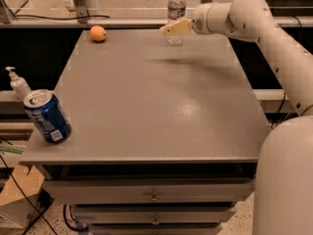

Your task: Move water bottle near pepsi can

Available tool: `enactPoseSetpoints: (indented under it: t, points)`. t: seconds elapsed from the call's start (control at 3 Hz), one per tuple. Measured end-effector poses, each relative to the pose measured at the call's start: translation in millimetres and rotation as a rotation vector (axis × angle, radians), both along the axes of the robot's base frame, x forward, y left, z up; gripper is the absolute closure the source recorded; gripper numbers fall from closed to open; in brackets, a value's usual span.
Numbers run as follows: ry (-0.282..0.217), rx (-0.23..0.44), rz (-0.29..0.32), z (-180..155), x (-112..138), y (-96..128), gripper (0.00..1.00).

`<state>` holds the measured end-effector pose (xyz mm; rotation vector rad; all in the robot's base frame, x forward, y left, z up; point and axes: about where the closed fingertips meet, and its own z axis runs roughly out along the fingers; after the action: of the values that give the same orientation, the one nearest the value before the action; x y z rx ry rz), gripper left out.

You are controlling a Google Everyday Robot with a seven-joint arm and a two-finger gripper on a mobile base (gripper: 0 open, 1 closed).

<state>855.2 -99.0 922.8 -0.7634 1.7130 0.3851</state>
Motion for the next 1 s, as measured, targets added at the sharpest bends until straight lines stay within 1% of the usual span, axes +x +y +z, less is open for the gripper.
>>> enactPoseSetpoints:
  t: [0.33,0.67,1.0]
  points:
    - [0.015,0.009,-0.001,-8,18,8,0.00]
    - [0.022,0.013,0.015,-11,32,19,0.16]
    - [0.015,0.031,0.024,-7,38,23,0.39]
